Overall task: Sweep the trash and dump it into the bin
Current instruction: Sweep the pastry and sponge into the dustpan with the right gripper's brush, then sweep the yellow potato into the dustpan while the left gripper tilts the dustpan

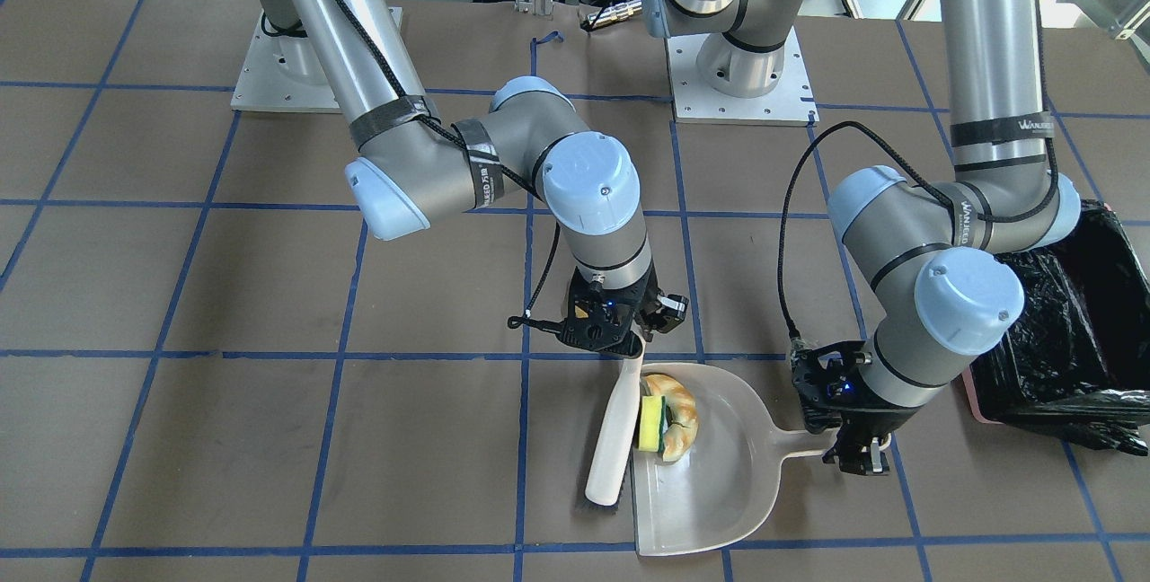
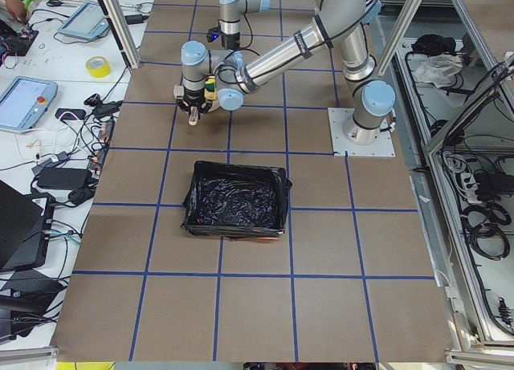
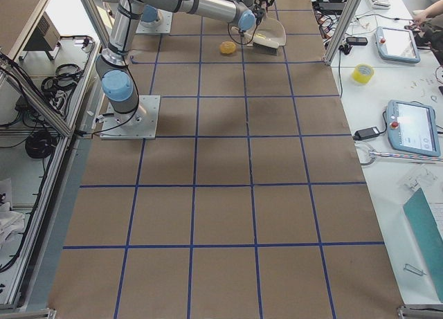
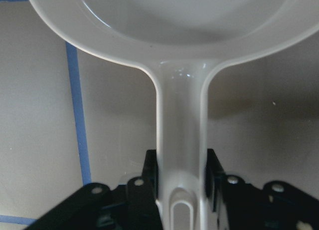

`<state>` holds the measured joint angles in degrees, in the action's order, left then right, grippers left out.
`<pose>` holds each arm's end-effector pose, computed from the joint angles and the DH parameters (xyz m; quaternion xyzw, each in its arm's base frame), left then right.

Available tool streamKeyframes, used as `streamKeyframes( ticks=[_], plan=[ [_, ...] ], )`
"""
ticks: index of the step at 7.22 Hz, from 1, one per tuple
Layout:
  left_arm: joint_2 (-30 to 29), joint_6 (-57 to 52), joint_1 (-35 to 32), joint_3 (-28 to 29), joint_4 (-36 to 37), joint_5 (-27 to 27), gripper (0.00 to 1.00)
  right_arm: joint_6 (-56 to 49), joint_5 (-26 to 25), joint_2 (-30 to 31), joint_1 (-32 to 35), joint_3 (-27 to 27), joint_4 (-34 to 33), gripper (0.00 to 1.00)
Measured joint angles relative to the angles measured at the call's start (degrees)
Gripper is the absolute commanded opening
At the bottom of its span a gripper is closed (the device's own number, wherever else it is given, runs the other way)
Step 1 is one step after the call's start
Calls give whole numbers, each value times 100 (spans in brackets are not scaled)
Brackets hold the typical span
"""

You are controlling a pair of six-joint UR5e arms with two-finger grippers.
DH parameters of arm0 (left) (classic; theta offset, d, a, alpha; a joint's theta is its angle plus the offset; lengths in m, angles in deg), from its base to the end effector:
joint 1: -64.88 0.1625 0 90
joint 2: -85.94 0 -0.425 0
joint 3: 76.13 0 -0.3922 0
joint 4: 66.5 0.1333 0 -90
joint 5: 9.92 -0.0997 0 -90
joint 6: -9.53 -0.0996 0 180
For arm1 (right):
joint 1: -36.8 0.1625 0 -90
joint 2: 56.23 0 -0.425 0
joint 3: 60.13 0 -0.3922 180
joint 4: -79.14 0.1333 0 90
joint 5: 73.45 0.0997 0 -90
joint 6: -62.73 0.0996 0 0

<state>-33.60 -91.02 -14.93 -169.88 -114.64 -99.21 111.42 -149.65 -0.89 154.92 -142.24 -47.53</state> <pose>-0.0173 -0.6643 0.2334 0.7077 0.7026 -0.0475 0.0580 0.4716 -0.5493 0.2573 0.1664 0.9750 0.0072 0.1470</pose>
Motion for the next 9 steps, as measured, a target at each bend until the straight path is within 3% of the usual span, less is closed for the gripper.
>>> streamKeyframes(
  ticks=[3,7,9],
  plan=[
    [0,-8,0,-2,9,-14,0,456,221,-59,144,314,91,0],
    [21,-45,22,-14,25,86,0,-419,-722,407,93,270,1070,0],
    [115,-276,216,-59,-60,451,0,-500,-1052,655,31,229,1588,0]
  ],
)
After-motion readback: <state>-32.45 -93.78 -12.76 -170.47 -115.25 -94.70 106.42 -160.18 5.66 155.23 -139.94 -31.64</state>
